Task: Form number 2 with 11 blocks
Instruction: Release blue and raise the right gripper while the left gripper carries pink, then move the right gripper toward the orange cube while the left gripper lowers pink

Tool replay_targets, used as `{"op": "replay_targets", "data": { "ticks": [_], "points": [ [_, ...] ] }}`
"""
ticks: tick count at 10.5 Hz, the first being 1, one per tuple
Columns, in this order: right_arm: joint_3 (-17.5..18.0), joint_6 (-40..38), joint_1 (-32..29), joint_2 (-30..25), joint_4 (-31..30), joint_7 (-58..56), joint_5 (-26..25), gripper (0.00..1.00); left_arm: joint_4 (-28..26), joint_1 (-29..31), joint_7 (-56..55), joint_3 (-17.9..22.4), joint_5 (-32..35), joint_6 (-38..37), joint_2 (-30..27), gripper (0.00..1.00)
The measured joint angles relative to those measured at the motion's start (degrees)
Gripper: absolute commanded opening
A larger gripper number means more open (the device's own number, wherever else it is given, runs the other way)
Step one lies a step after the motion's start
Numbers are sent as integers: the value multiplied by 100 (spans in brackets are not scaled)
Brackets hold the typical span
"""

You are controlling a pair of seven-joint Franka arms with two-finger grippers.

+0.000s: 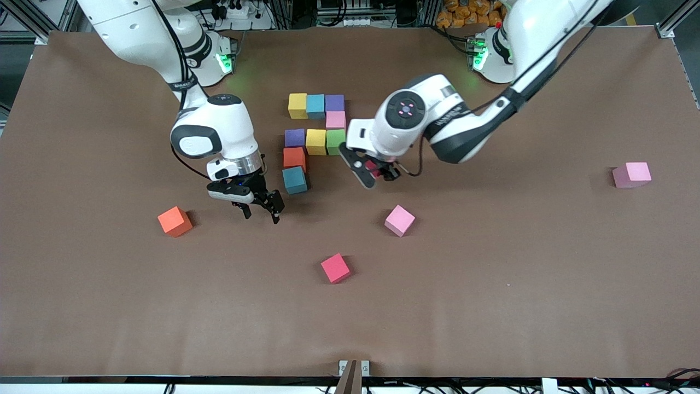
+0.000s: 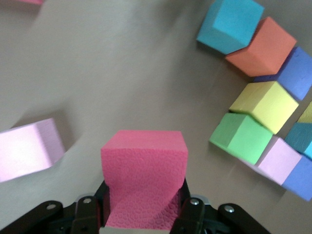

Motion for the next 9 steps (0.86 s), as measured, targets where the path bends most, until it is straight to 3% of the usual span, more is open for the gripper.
{"op": "replay_targets", "data": {
  "ticks": [5,9],
  "points": [
    [-196,-10,-100,-2,296,6,1797,100,66,-1216,300,1082,51,825,136,0],
    [-216,-3,-204,-13,663,5,2950,100,208,-1419,1017,1207,173,1004,264,0]
  ]
}}
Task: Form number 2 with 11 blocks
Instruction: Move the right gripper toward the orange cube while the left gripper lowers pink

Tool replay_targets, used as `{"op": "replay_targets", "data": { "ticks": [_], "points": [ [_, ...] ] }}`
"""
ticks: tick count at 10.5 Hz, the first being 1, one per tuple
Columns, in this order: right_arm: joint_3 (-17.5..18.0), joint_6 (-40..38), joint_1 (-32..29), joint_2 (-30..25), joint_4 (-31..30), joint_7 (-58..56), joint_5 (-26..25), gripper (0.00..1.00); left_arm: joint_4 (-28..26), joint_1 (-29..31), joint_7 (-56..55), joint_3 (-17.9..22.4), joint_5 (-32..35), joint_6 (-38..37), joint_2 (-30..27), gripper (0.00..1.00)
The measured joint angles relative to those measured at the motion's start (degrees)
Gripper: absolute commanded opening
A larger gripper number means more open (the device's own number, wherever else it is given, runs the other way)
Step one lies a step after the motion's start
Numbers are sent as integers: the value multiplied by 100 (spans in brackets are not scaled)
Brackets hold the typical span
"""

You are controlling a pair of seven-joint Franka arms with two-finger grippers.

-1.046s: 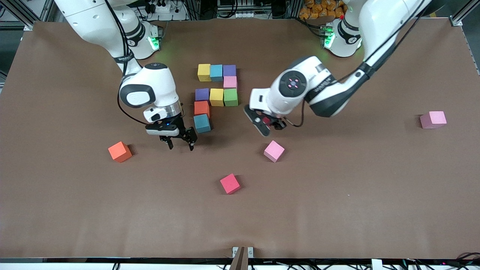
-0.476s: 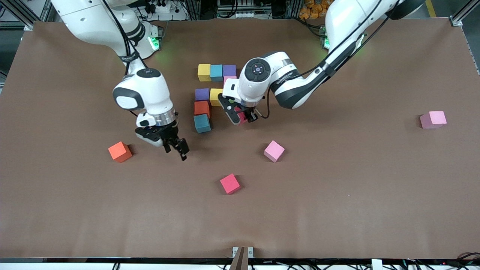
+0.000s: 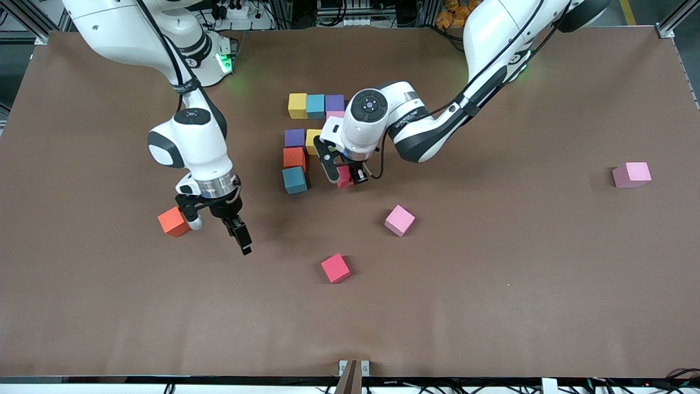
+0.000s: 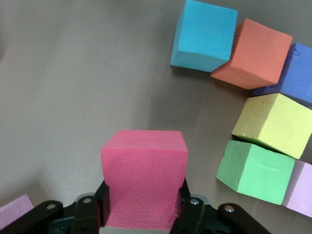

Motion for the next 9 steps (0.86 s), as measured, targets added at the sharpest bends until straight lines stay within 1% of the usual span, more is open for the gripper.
{"op": "replay_targets", "data": {
  "ticks": [3,5,7,9],
  "points": [
    [-11,-26,-125,-34,278,11,354,100,106,-307,20,173,219,133,142,0],
    [-16,-244,-231,-63,578,16,854,100,234,-587,42,441,262,329,249,0],
    [34,-942,-215,-67,1095,11,1568,100,418,-934,116,758,266,592,462,0],
    [122,-1585,-164,-67,1545,-44,2073,100,724,-1377,130,1133,266,767,683,0]
  ]
}}
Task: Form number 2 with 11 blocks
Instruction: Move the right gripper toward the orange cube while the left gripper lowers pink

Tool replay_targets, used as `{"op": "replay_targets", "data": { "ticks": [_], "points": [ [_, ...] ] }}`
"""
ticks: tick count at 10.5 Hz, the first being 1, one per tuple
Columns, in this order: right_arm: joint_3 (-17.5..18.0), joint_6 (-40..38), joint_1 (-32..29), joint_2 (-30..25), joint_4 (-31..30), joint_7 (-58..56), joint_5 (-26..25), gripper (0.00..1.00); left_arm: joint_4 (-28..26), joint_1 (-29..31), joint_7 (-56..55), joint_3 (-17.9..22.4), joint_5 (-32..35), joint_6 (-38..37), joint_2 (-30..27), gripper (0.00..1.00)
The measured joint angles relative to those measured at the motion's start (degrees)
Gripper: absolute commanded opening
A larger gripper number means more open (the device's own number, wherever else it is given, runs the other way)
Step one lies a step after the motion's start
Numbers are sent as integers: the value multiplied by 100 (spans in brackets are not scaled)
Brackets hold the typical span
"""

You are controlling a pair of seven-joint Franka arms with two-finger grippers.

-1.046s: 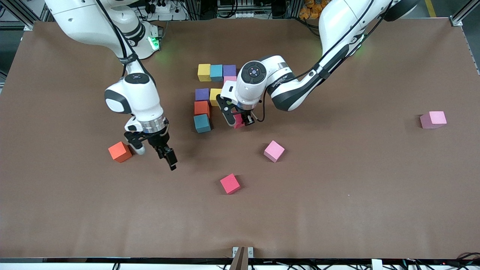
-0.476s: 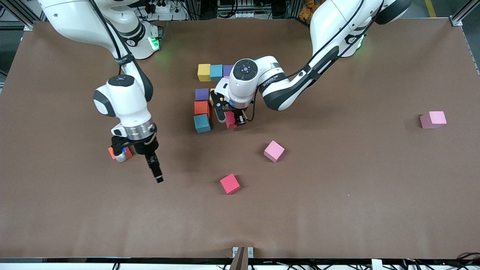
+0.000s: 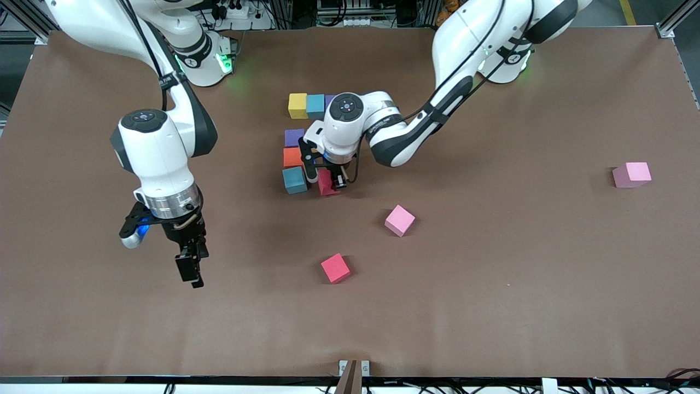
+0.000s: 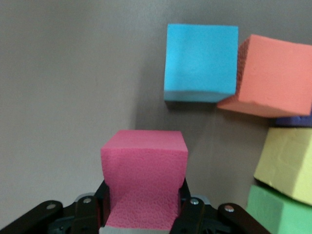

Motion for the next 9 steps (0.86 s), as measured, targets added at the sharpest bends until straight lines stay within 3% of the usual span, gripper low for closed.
{"op": "replay_targets", "data": {
  "ticks": [5,9],
  "points": [
    [58,-884,-23,6,685,-867,1381,100,408,-483,11,383,0,152,310,0],
    [54,-1756,-86,8,1045,-1823,1804,100,545,-662,152,540,2,211,378,0]
  ]
}}
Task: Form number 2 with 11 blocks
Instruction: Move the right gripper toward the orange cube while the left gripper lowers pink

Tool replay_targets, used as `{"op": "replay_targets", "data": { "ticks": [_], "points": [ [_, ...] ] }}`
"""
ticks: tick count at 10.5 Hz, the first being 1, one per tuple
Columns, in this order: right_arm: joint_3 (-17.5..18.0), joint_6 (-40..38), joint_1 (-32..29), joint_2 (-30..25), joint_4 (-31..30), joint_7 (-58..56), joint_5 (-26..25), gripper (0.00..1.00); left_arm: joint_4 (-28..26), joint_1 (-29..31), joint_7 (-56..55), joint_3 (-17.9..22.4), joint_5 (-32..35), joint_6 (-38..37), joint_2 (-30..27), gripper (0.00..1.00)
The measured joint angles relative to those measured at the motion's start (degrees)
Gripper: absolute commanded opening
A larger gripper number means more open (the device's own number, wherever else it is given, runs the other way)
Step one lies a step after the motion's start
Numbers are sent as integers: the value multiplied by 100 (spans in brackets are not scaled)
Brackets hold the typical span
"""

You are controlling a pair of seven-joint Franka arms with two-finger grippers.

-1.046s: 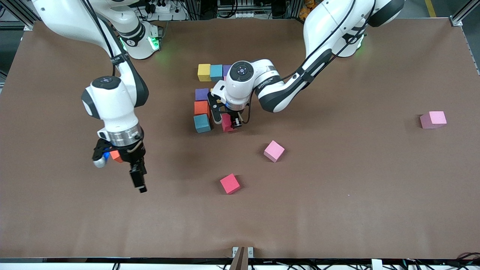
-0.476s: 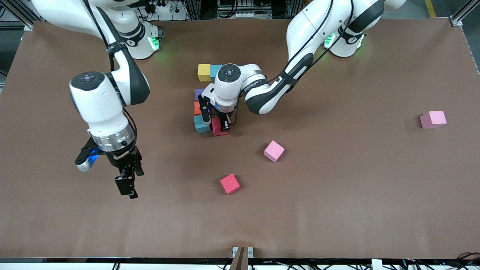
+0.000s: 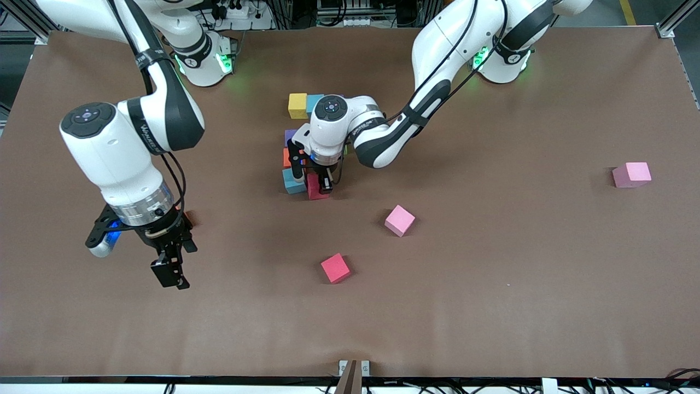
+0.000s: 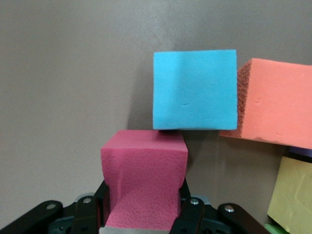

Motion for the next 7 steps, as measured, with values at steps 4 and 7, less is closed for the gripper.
{"op": "replay_targets", "data": {
  "ticks": [4,7],
  "points": [
    [-24,-929,-83,0,354,-1669,433,100,97,-90,68,76,0,28,35,0],
    [-48,-1719,-101,0,518,-3279,452,100,104,-91,89,90,0,107,67,0]
  ]
}}
